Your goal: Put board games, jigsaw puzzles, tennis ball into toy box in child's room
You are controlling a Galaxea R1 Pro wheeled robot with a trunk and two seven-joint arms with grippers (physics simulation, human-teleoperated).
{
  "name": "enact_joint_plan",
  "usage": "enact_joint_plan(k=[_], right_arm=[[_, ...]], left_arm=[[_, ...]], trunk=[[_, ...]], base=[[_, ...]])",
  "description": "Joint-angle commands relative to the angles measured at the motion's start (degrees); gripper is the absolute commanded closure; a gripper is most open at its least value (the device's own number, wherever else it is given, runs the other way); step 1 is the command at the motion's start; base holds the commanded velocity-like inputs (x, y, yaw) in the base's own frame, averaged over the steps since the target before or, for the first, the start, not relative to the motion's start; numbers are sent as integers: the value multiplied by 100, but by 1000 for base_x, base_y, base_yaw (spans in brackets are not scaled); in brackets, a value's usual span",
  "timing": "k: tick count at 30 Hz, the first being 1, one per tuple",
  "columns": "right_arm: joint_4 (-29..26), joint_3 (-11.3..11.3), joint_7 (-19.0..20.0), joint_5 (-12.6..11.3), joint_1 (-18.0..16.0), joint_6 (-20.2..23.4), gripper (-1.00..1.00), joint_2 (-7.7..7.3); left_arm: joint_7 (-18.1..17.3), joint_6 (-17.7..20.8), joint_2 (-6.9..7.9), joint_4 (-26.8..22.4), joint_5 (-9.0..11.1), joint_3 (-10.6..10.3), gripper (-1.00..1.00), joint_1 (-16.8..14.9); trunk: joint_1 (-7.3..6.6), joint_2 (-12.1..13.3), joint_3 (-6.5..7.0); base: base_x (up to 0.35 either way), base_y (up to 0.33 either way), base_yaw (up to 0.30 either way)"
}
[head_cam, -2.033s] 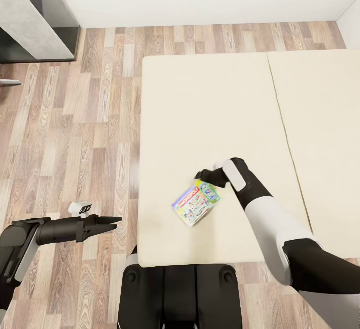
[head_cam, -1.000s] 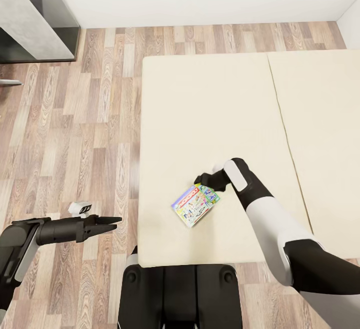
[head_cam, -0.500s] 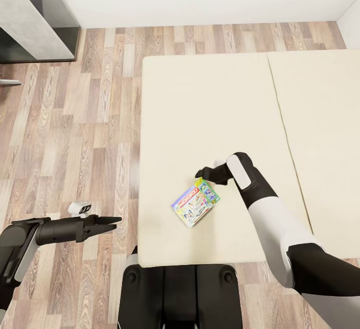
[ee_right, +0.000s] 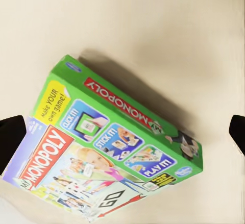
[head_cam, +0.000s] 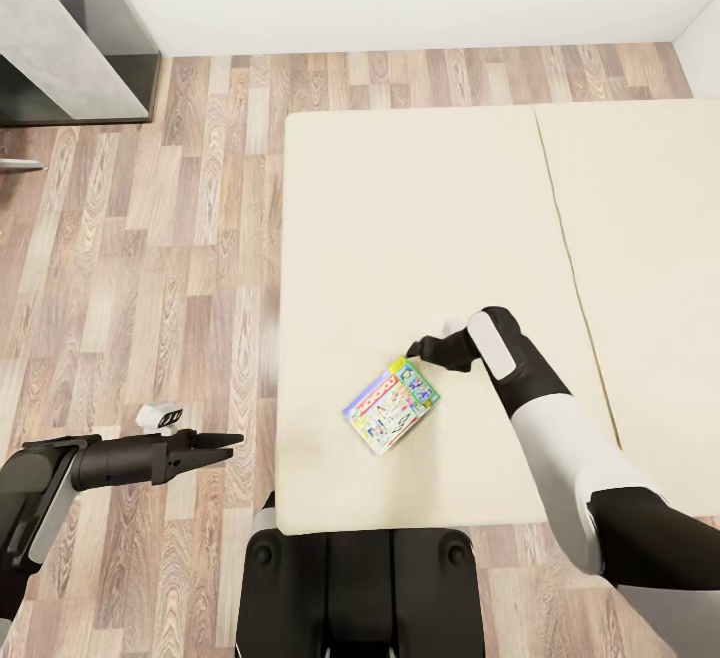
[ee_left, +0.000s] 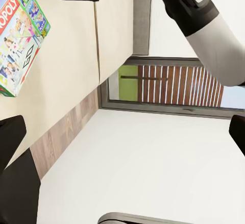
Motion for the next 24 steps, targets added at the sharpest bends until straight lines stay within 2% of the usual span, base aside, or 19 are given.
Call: enact_joint_plan(k=[1, 10, 24], right_arm=[[2, 12, -59, -63, 1, 5, -100, -13], [192, 42, -68, -47, 199, -68, -100, -12], [465, 75, -60, -73, 239, -171, -100, 72]], left_arm=[[-21, 61, 2, -2, -1, -1, -100, -1], [-21, 61, 0, -2, -1, -1, -100, -1], [-20, 61, 2, -2, -1, -1, -100, -1]], trunk=[[3, -9, -6], [3, -9, -6], [3, -9, -6]], base=[[0, 0, 0], [0, 0, 0], [0, 0, 0]])
